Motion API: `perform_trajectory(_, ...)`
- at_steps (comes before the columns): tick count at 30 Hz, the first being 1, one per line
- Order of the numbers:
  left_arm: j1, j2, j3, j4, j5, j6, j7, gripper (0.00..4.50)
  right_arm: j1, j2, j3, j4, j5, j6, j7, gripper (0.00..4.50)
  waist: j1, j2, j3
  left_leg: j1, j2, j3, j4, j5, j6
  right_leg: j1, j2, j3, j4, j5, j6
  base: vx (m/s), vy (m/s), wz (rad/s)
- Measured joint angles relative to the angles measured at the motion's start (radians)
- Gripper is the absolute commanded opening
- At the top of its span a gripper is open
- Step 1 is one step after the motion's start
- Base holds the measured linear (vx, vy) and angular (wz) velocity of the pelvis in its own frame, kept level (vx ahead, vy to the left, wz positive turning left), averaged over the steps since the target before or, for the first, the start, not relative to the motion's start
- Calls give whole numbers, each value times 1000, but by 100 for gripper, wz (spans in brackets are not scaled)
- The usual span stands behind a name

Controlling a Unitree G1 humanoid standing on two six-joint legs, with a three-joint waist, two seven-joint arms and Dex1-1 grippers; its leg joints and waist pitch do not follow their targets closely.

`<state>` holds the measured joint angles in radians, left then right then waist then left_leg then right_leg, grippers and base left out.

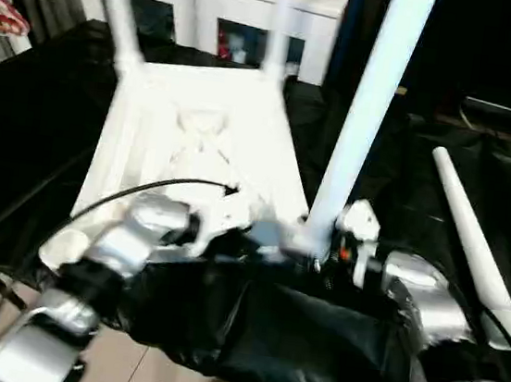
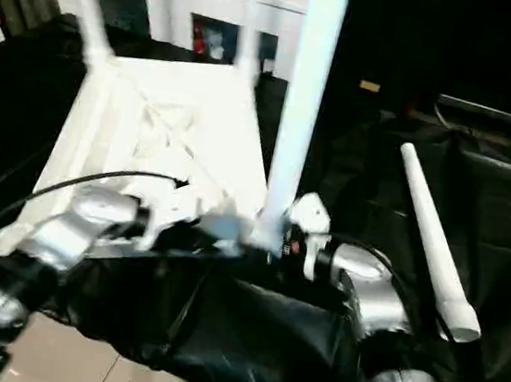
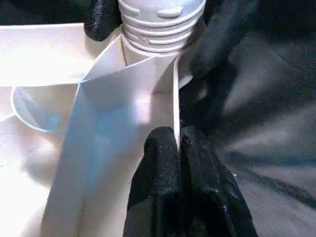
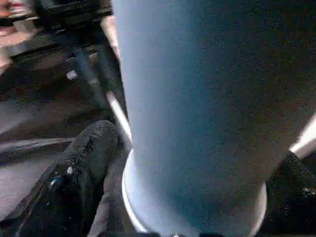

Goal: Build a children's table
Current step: Rotate leg to tighten

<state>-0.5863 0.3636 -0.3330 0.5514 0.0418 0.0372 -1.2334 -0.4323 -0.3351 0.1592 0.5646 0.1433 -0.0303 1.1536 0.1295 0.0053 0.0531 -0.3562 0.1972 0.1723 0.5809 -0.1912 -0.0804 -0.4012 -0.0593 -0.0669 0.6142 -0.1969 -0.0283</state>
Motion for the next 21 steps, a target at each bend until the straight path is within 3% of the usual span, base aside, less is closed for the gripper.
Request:
perform_trajectory(7,14,45,-15,-24,-17,-17,-86,0,17,-33,36,-72,16,56,97,355,15,0,0,0,1,0,1,0,0,0,0,0,1,0,0,0,0,0)
perform_trajectory(8,16,48,-15,-26,-20,-19,-93,0,22,-34,39,-83,17,63,101,325,16,0,0,0,1,0,1,0,0,0,0,0,1,0,0,0,0,0)
perform_trajectory(12,18,49,-16,-26,-25,-21,-101,0,28,-34,41,-91,19,71,101,310,16,0,0,0,1,0,2,0,0,0,0,0,1,0,0,0,0,0)
perform_trajectory(13,19,49,-16,-27,-26,-21,-102,0,31,-34,41,-93,21,72,101,286,16,0,0,0,1,0,2,0,0,0,0,0,1,0,0,0,0,0)
perform_trajectory(21,25,19,-6,-33,-28,15,-78,0,52,-18,17,-119,30,116,70,276,19,0,0,0,1,0,3,0,0,1,0,0,1,0,0,0,0,0)
